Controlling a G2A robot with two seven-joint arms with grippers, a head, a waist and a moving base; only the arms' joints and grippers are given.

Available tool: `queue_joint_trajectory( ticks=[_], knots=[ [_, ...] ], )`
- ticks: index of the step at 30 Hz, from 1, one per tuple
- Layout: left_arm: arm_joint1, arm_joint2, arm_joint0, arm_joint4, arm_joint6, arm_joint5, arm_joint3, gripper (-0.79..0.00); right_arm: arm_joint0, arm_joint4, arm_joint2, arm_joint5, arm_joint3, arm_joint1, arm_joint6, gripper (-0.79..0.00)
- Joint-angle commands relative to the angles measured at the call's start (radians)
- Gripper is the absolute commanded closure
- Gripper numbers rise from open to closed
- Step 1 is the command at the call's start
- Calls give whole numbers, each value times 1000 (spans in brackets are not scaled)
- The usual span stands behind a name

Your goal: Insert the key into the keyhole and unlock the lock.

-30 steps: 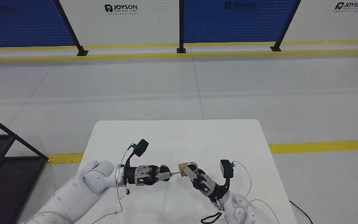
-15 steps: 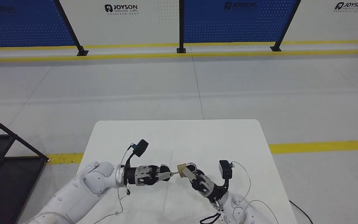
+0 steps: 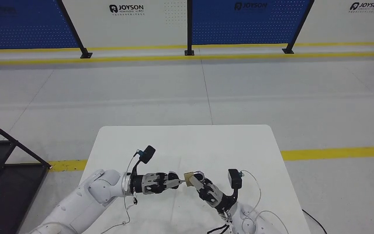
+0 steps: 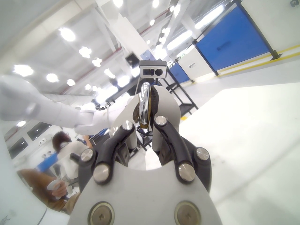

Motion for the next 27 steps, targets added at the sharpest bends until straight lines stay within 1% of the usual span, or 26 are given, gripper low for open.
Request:
queue_joint_trajectory(
  ticks=[1, 16, 27],
  knots=[
    [-1, -1, 1, 1, 0, 0, 0, 0, -1, -9, -3, 2, -1, -2, -4, 0],
    [-10, -5, 1, -2, -9, 0, 5, 0, -9, -66, -14, 31, 9, -17, -63, 0],
    [-11, -1, 0, 0, -19, 0, 2, 0, -10, -67, -13, 34, 9, -18, -65, 0]
  ],
)
